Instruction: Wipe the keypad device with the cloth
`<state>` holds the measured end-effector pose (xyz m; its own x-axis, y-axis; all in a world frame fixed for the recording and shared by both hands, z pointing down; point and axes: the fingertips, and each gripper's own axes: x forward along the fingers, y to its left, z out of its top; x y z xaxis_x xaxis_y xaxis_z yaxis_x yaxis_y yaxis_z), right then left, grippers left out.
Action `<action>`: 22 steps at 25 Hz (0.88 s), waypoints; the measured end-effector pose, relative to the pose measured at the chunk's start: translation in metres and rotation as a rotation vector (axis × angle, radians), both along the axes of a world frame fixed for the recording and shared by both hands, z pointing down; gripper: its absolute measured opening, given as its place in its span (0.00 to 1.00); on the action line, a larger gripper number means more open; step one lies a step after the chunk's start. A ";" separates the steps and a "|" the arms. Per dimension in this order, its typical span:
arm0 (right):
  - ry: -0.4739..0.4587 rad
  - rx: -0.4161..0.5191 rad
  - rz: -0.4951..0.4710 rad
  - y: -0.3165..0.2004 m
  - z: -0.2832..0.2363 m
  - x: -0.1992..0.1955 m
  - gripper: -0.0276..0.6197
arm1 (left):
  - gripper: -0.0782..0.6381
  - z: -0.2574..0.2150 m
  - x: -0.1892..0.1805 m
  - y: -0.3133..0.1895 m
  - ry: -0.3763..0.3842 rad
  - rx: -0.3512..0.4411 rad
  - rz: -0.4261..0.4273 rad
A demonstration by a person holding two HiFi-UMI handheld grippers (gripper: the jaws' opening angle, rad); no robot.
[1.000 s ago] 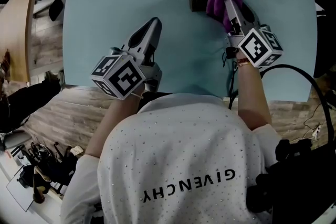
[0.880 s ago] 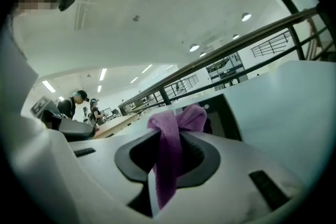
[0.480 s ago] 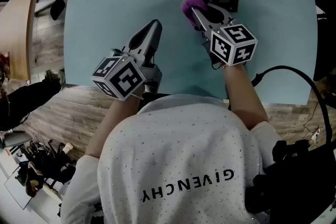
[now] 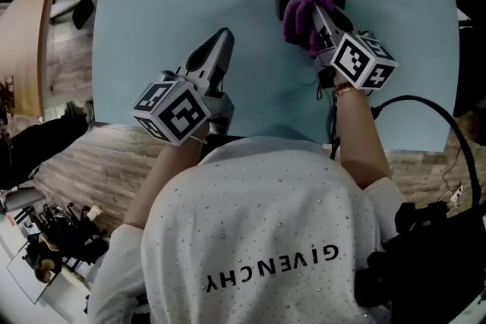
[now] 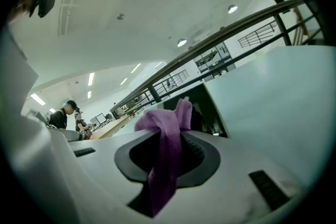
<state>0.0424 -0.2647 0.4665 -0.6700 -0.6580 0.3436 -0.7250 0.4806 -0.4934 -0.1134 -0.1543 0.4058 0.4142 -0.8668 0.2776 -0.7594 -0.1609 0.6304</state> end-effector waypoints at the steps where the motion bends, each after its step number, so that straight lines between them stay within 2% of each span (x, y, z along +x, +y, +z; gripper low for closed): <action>1: -0.010 -0.009 0.024 -0.003 0.001 0.007 0.15 | 0.11 0.000 0.000 0.000 -0.001 -0.001 0.000; 15: -0.066 -0.071 0.307 -0.021 0.007 0.094 0.15 | 0.11 -0.003 0.004 -0.001 0.001 0.001 0.022; 20: -0.054 -0.037 0.382 -0.025 -0.010 0.117 0.15 | 0.11 -0.004 0.003 0.000 -0.010 0.007 0.024; 22: -0.071 -0.013 0.367 -0.026 -0.023 0.113 0.15 | 0.11 -0.005 0.003 0.001 -0.025 0.012 0.032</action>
<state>0.1557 -0.2908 0.4430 -0.4127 -0.8547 0.3150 -0.8118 0.1882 -0.5528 -0.1107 -0.1538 0.4008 0.4351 -0.8563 0.2783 -0.7691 -0.1928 0.6093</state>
